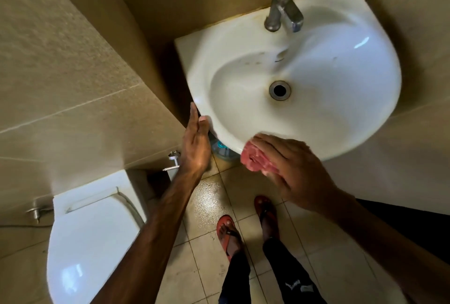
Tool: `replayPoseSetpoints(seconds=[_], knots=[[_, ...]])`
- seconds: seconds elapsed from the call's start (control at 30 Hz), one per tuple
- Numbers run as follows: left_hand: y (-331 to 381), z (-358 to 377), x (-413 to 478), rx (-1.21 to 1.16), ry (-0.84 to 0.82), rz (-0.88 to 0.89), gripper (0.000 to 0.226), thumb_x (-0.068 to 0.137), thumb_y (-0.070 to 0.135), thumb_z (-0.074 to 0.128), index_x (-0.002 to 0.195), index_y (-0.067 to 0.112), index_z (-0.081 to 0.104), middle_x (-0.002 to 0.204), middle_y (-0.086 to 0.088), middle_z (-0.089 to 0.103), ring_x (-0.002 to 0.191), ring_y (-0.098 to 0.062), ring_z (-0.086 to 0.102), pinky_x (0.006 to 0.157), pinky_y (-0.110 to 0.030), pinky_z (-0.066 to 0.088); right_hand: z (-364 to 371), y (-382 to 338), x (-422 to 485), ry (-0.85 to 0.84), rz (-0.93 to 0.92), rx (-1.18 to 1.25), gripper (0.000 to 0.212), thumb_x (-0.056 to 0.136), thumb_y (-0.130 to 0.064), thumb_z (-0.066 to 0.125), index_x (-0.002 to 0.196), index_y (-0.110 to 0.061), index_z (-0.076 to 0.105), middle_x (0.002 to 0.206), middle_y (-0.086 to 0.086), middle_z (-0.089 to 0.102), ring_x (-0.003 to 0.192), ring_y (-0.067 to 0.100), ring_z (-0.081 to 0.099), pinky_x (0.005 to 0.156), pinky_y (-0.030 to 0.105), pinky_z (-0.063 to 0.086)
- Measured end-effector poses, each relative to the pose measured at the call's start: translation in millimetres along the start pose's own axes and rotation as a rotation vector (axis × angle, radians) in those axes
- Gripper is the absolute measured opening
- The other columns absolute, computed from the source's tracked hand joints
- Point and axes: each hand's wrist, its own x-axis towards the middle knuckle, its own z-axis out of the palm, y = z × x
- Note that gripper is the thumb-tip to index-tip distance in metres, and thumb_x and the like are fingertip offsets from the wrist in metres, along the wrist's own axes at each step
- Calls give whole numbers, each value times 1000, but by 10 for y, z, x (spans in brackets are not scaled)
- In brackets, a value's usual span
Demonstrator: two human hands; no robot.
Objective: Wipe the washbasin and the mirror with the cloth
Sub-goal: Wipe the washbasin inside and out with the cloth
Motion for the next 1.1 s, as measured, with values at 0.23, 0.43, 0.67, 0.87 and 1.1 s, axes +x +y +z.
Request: replayPoseSetpoints(seconds=[0.23,0.43,0.67,0.87,1.1], knots=[[4,66,-28,46,67,-25,54,111,31,30,162,21,13,166,2,24,146,-4,30,117,-21,30,222,-193,73,117,44,-124,78,75,-9,69,151,-17,53,153,3,56,135,24,56,111,43,40],[-113,142,-21,64,118,-50,75,92,75,29,157,39,19,162,-10,34,147,-28,39,121,-51,33,406,-614,552,52,103,-197,76,87,-21,43,161,-14,32,164,11,41,145,29,48,112,46,44],[-25,288,-171,166,159,0,80,98,58,29,162,19,1,169,-8,15,154,-23,26,126,-43,27,169,-32,268,107,-47,-84,61,96,-39,56,150,-10,52,144,12,64,114,24,72,92,43,62],[-23,282,-211,264,193,121,71,103,38,34,161,6,8,156,-13,44,135,-25,53,111,-44,47,-168,343,-43,-115,-73,-71,90,95,-78,38,155,-12,46,156,9,55,138,25,58,117,41,41],[-128,118,-202,227,149,168,53,108,18,39,158,6,26,103,30,59,86,24,60,73,1,46,-112,45,512,-310,109,119,49,109,-51,23,126,-14,50,117,7,61,107,32,66,81,37,47]])
